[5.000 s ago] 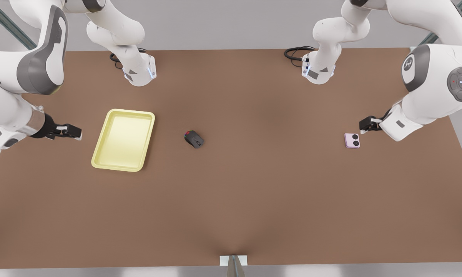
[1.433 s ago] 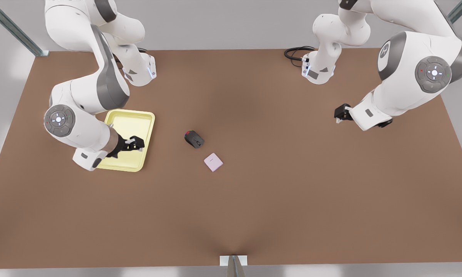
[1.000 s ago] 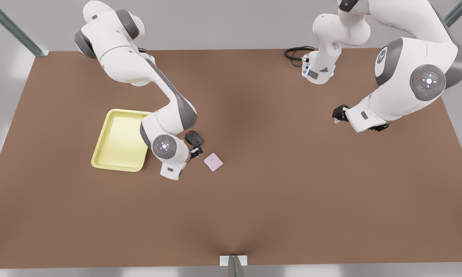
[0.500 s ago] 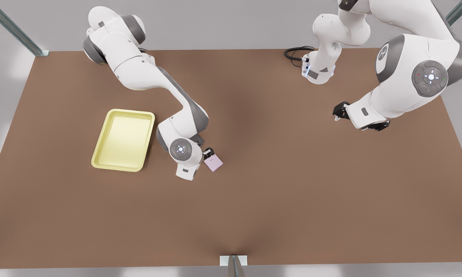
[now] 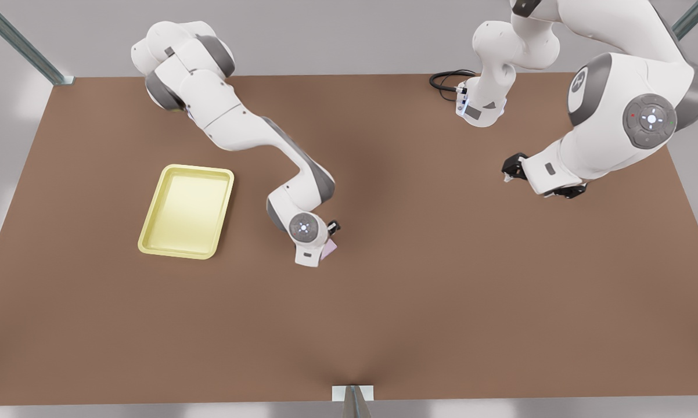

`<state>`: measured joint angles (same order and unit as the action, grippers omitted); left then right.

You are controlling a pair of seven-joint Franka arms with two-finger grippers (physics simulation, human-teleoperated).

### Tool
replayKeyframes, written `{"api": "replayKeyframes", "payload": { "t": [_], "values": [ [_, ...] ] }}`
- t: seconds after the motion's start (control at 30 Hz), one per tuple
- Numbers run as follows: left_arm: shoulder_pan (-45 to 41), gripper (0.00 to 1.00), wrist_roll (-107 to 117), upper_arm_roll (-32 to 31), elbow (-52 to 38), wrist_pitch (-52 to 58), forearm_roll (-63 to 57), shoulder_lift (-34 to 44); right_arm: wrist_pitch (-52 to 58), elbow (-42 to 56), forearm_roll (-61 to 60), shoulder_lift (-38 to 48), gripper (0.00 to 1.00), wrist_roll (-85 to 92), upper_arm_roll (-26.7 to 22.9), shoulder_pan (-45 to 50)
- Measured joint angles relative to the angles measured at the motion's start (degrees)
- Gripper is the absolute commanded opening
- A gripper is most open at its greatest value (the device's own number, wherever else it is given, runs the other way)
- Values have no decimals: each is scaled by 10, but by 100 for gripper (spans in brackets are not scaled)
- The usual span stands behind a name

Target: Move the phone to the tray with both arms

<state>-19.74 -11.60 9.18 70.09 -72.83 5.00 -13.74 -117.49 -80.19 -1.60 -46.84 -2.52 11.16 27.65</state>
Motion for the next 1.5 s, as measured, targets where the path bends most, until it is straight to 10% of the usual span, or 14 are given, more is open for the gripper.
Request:
{"api": "replayKeyframes", "payload": {
  "t": [1.5],
  "values": [
    [7,100,3,5,9,26,-1,-2,-22,53,78,-67,100,23,-4,35]
  ]
}}
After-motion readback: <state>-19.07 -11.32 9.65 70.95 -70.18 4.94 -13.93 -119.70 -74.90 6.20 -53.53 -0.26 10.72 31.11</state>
